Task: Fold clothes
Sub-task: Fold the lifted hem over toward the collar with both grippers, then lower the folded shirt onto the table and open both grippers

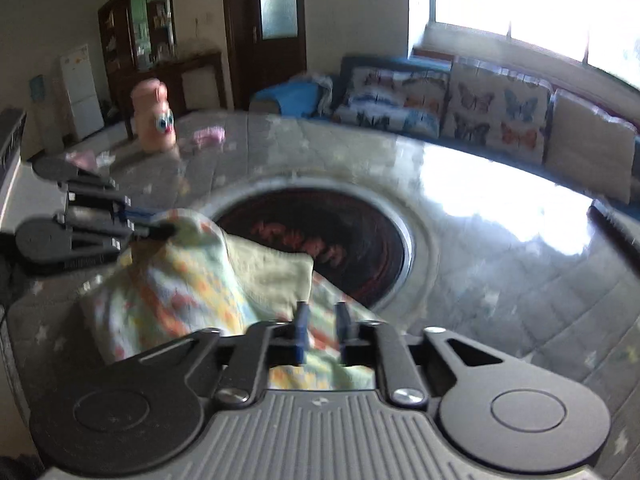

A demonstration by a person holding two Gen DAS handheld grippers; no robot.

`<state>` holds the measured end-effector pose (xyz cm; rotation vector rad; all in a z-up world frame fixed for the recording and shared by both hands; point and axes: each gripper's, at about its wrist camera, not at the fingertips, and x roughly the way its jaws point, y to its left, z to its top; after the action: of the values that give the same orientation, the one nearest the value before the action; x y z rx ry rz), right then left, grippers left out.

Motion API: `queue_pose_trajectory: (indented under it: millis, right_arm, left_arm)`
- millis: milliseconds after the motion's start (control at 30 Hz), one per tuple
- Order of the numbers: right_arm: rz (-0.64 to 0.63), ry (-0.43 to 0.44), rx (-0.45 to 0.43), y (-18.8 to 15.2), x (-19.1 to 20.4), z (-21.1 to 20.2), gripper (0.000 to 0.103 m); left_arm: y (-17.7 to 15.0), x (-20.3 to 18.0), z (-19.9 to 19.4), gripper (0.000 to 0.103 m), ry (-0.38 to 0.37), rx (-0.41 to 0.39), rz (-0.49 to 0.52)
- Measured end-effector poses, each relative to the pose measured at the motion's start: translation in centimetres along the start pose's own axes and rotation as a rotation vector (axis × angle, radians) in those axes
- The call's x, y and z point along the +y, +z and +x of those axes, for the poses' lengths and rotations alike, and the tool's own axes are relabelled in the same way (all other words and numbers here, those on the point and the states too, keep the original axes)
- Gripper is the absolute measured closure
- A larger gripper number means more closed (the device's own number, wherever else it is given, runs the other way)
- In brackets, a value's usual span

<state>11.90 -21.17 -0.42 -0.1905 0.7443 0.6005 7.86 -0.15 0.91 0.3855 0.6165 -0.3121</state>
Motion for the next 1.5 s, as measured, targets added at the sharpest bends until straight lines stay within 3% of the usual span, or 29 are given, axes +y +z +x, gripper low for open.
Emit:
queue_pose_trajectory:
  millis: [33,167,400,500,567,633,733,833,1100,1200,1400,1500]
  right_arm:
    - [-0.004,-0.011,0.018,-0.4,-0.1,0.6,0.063]
    - [0.008,0.005,0.054,-1.2,-0.1,2.0,0.063]
    - [-0.01,0.072,0.04,-0.3,1.7,4.3,0.064]
    - [0.016,0.096,0.055,-0.3,1.8,5.4,0.079]
    - [0.028,0.081,0.047,-0.4,1.9,5.5,0.095]
    - [0.026,0.056,0.009,-0.2,2.1,4.6,0.098]
    - [0.026,-0.005,-0.084,1.0,2.0,2.7,0.098]
    - [0.033,-0.055,-0.116,2.0,1.7,2.9,0.098]
    - [0.076,-0.13,-0.029,1.6,1.4,8.2,0.093]
    - [0.083,-0.134,-0.061,1.7,1.3,7.0,0.09]
    - [0.085,-0.071,-0.094,1.2,2.0,4.3,0.082]
    - [0.075,-0.033,-0.071,0.8,2.6,4.6,0.081]
  left_arm:
    - [-0.2,0.1,0.1,0.097,-0.002,0.004,0.002]
    - [-0.3,0.1,-0.1,0.097,-0.005,0.005,0.009]
    - [0.0,-0.1,-0.2,0.097,0.0,0.005,0.012]
    - [0.2,-0.2,-0.4,0.097,0.001,0.002,0.017]
    - [0.4,-0.2,-0.8,0.097,0.003,-0.006,0.027]
    - [0.9,-0.1,-1.2,0.097,0.005,-0.02,0.04]
    - [2.1,-0.1,-1.8,0.097,0.018,-0.053,0.065]
    - [3.1,-0.2,-0.4,0.097,0.055,-0.049,0.096]
    - [2.3,0.4,6.1,0.084,0.124,0.062,0.024]
    - [2.0,1.4,6.6,0.073,0.15,0.071,-0.013]
    - [1.2,4.5,5.8,0.074,0.212,0.071,-0.124]
    - [1.6,4.3,4.0,0.081,0.153,0.031,-0.17]
